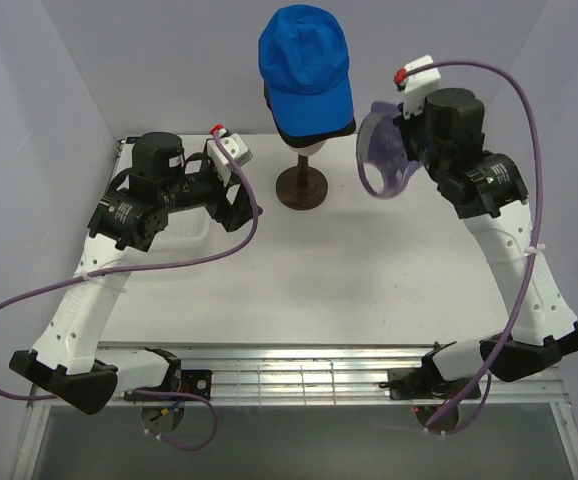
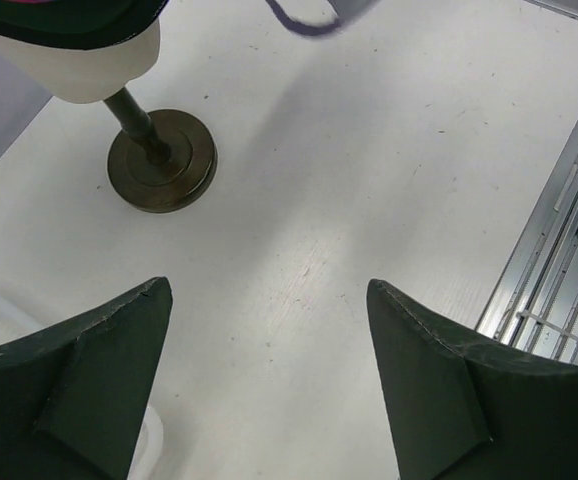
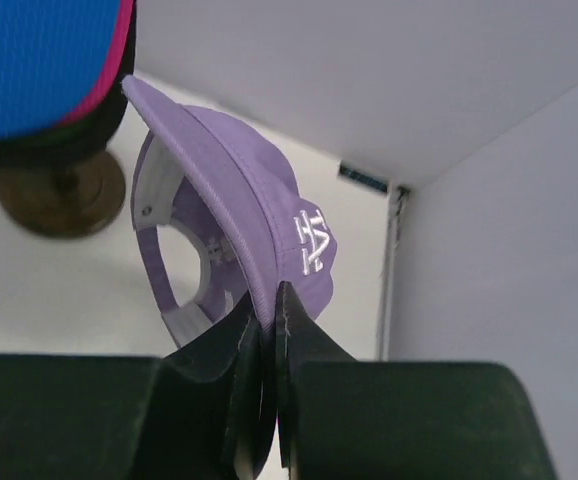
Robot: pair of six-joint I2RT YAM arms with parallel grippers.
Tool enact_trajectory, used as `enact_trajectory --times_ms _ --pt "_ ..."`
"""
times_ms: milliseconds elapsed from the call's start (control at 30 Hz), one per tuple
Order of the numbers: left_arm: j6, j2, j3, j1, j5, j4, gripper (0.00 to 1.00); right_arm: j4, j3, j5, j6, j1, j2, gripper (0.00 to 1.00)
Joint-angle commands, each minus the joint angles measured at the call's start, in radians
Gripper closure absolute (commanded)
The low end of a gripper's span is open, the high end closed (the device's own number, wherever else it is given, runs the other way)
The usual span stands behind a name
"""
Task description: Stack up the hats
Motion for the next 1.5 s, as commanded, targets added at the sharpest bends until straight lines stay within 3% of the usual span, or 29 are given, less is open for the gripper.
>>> enact_trajectory --times_ms 0,100,267,433,533,700,833,967,1133,1467 --pt "-0.002 -0.012 0.018 0.008 -0.023 0.000 0.10 0.256 0.150 0.104 -0.212 0.006 0.042 0.92" --pt "-0.007 -0.015 0.014 0.011 -0.017 0.000 0.10 0.555 0.150 0.130 -0.390 0.009 0.084 0.92" --pt "-0.013 -0.001 0.029 0.009 0.001 -0.011 0.11 0.845 0.256 0.138 -0.638 0.017 0.225 0.92" --pt "-0.021 0.027 0.055 0.011 0.014 -0.023 0.11 1.190 0.259 -0.007 -0.871 0.018 0.360 0.92" --pt "-0.027 0.037 0.063 0.011 0.031 -0.030 0.11 1.328 0.320 -0.076 -0.904 0.006 0.447 0.92" --pt "-0.016 0.039 0.057 0.011 0.015 -0.037 0.11 1.408 0.451 -0.245 -0.835 -0.018 0.594 0.92" --pt "-0.004 0.033 0.044 0.011 0.008 -0.043 0.11 1.413 0.501 -0.466 -0.778 -0.021 0.637 0.92" --pt "0.005 0.031 0.032 0.011 0.003 -0.052 0.11 1.388 0.529 -0.540 -0.746 -0.020 0.635 0.92" --pt "0.004 0.042 0.032 0.011 0.011 -0.051 0.11 1.234 0.485 -0.707 -0.779 -0.008 0.582 0.92" --pt "-0.001 0.054 0.037 0.011 0.014 -0.045 0.11 1.143 0.288 -0.742 -0.883 0.017 0.451 0.92"
